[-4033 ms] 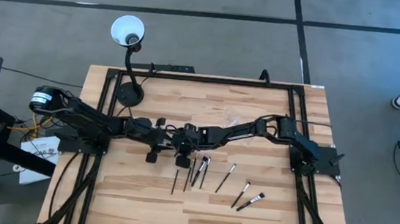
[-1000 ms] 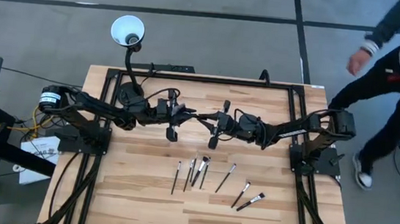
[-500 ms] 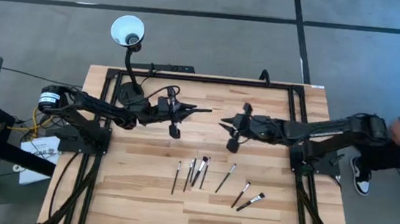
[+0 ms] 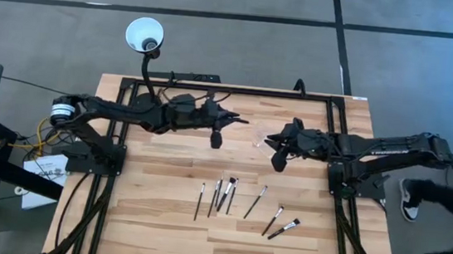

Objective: Sort items
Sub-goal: Put the highlighter brush into the left side of the transparent organizer

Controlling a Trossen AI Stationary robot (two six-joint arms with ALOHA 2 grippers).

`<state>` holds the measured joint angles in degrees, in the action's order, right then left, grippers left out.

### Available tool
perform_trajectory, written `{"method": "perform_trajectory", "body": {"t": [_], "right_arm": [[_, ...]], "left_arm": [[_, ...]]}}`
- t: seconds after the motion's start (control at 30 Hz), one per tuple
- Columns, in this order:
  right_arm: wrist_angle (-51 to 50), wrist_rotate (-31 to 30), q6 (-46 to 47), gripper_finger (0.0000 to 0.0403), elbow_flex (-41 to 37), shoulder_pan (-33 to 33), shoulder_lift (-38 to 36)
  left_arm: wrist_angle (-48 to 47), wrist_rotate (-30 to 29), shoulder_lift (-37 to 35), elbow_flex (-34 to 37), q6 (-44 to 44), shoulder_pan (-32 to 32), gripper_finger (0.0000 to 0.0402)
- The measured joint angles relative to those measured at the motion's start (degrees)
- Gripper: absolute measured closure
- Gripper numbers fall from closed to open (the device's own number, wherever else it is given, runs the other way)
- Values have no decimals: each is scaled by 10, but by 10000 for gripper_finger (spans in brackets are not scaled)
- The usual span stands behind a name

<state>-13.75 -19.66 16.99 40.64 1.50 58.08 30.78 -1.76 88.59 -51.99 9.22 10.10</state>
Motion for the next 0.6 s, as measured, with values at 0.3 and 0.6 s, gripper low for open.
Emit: {"method": "perform_trajectory", "body": {"t": [0.3,0.6], "right_arm": [[-16,-1,2,335,0,0,12],[-168,-9,99,335,0,-3,13]], "left_arm": [[2,22,130,-74,17,7,365],[5,22,214,-132,26,19,364]]}}
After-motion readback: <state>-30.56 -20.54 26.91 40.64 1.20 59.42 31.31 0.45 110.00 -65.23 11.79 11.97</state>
